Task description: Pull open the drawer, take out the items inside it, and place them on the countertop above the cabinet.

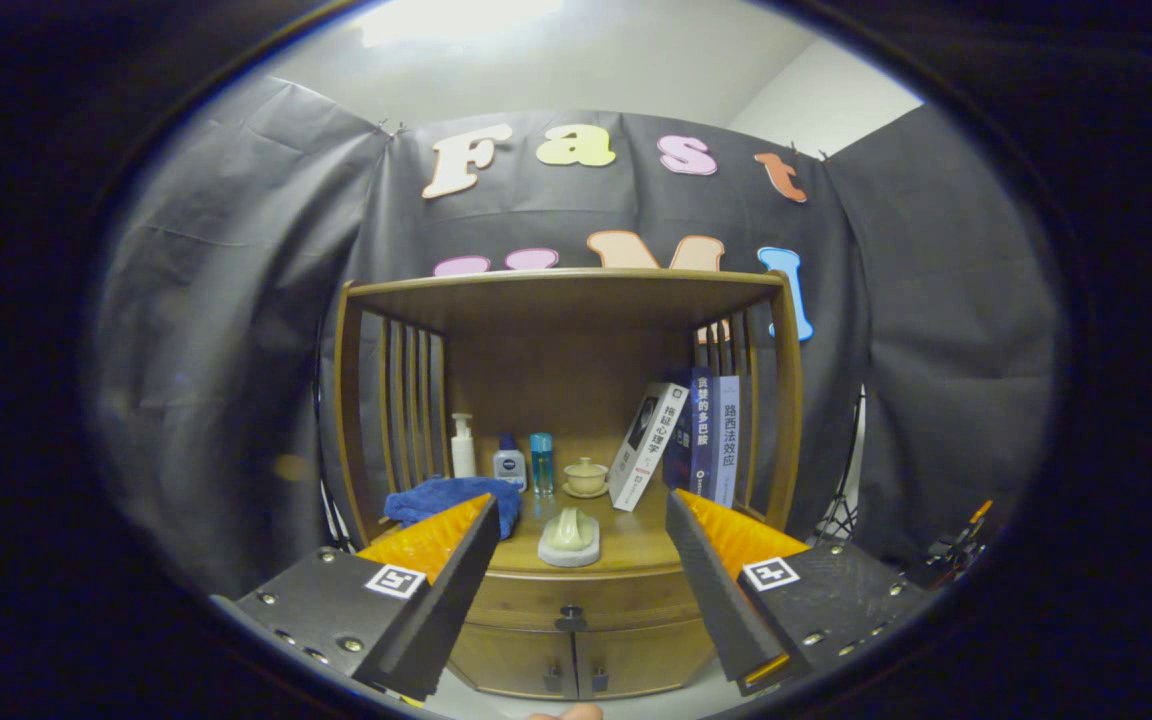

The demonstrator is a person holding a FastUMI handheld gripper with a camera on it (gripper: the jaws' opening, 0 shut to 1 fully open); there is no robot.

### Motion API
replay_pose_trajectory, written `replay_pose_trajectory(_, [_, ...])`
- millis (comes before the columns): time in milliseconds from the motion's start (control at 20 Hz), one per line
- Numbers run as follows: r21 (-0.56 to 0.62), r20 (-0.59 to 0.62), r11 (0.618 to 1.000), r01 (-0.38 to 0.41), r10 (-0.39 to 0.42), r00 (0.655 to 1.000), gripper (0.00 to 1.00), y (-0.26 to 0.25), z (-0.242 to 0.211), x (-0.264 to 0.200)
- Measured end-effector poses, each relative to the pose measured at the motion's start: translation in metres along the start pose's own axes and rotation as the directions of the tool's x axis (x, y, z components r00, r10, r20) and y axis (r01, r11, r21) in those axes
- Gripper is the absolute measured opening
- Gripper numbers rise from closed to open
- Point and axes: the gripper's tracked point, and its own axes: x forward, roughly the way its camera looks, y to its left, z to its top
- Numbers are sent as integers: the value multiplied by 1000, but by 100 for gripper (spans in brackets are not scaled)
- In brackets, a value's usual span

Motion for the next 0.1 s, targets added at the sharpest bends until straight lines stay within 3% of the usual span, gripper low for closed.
replay_pose_trajectory(100, [4, -3, 1000, 0, 0, 1000, 99, -1, -2, 1])
